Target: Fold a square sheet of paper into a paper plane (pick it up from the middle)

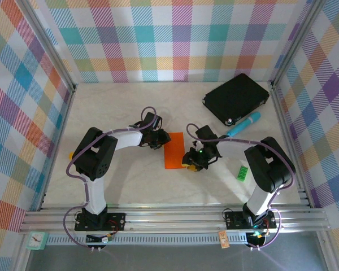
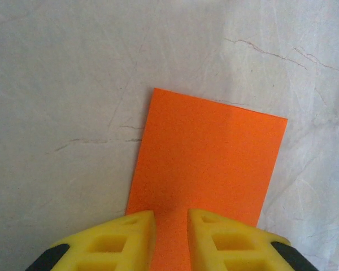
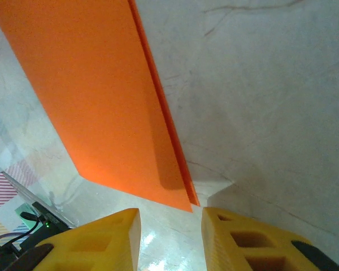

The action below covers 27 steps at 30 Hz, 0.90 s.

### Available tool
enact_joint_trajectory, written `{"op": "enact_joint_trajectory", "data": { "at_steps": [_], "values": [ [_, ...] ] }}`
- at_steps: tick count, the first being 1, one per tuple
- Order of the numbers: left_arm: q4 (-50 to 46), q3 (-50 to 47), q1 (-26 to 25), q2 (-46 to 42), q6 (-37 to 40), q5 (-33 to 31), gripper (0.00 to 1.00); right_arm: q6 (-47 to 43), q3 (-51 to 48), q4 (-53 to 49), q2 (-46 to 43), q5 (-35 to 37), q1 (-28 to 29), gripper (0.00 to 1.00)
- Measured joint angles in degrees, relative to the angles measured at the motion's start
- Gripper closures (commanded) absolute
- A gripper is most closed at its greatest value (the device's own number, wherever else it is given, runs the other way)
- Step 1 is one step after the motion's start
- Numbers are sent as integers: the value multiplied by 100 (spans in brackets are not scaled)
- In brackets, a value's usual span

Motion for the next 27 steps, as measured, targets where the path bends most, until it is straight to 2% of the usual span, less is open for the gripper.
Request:
{"op": "enact_joint_trajectory", "data": {
  "at_steps": [8,27],
  "values": [
    [-33,22,0,11,-2,0,76,0,0,35,48,-66,13,69],
    [-37,26,0,15,-2,2,75,234,0,566,59,-101,13,72]
  ]
}}
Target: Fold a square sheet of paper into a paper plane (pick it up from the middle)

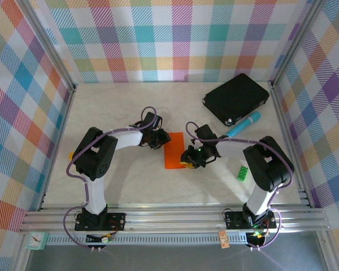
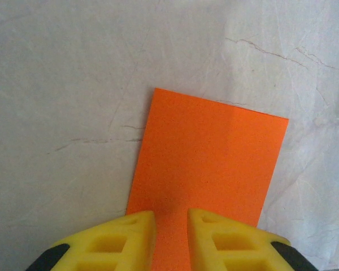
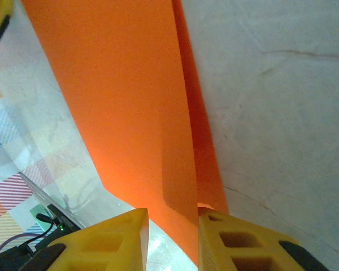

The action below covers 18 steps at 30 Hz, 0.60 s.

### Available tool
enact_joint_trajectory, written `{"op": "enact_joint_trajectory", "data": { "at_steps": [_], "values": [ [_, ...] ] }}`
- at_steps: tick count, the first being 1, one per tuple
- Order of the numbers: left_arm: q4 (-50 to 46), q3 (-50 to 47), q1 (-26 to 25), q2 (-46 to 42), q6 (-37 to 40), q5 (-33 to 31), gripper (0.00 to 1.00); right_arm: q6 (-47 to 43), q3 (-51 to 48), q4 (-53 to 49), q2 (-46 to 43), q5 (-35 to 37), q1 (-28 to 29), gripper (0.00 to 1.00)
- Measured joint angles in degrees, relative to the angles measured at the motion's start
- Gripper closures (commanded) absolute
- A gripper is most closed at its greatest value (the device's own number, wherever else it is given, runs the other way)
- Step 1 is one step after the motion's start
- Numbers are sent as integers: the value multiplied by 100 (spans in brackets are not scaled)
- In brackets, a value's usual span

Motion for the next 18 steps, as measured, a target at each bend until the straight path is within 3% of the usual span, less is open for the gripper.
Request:
{"op": "enact_joint_trajectory", "data": {
  "at_steps": [18],
  "values": [
    [-15,39,37,-22,4,232,74,439,13,-125,-109,216,0,93]
  ]
}}
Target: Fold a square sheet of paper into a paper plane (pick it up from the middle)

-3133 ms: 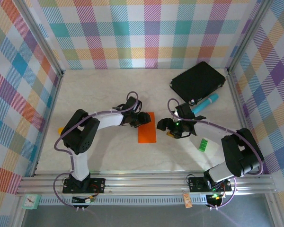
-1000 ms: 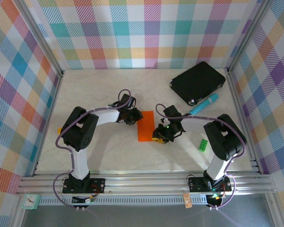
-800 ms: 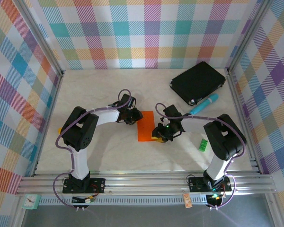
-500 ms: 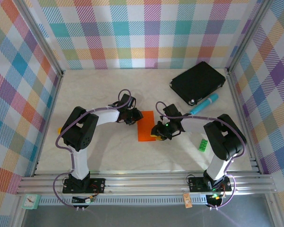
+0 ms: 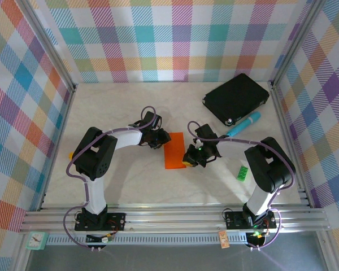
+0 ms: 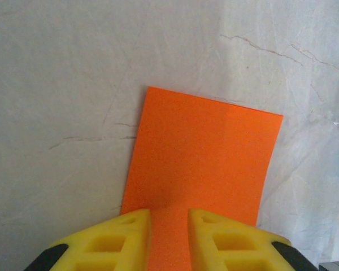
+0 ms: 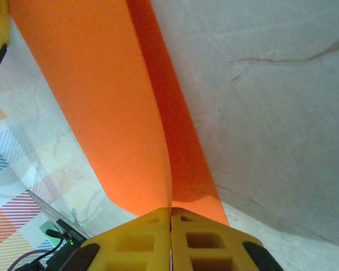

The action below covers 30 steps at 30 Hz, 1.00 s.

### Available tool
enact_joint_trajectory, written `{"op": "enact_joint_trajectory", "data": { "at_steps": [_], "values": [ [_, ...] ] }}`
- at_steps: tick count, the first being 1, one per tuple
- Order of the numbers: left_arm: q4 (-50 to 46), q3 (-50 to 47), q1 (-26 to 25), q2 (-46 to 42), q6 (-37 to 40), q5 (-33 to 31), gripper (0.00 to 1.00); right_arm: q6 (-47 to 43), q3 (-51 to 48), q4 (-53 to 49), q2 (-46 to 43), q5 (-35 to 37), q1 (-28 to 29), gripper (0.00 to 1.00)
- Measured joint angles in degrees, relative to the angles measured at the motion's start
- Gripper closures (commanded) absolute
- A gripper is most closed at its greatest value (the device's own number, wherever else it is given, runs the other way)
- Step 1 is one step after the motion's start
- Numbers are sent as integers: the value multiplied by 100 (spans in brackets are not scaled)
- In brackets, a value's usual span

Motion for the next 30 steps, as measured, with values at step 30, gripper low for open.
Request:
{"op": "enact_joint_trajectory", "data": {
  "at_steps": [30],
  "values": [
    [315,-133,37,59,129,369,76,105,697,317,481,-520,37,96]
  ]
}}
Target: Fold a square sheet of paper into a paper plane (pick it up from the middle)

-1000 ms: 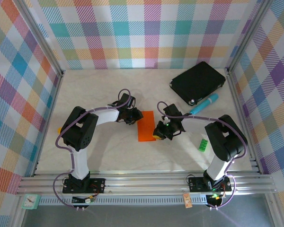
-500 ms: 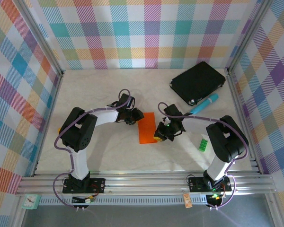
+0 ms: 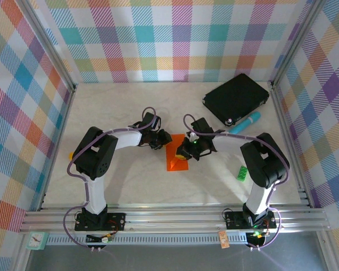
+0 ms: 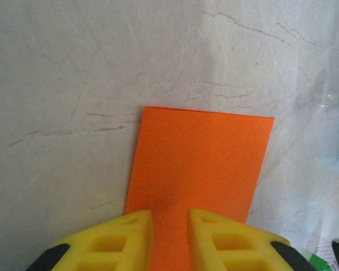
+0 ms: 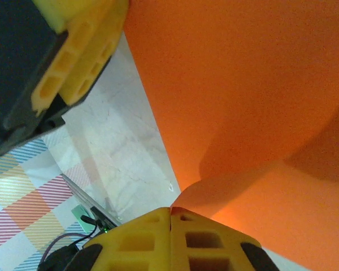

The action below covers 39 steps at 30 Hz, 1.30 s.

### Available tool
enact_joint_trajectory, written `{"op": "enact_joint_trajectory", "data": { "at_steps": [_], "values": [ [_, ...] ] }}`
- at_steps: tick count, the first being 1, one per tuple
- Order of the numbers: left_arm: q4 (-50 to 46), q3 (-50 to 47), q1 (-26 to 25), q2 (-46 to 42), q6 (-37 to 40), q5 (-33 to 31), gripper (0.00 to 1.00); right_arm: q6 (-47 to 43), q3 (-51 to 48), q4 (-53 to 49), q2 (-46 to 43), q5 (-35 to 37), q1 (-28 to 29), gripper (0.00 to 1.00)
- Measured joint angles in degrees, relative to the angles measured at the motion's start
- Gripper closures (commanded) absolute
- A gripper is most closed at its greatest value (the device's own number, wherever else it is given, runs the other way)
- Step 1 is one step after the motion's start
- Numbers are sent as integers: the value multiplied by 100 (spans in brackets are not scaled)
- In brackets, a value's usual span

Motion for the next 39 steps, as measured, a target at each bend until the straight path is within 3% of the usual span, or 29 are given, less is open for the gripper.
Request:
{"op": "enact_joint_trajectory", "data": {
  "at_steps": [39],
  "values": [
    [17,-17,0,7,-2,11,77,-382,610,11,903,-144,55,95]
  ]
}}
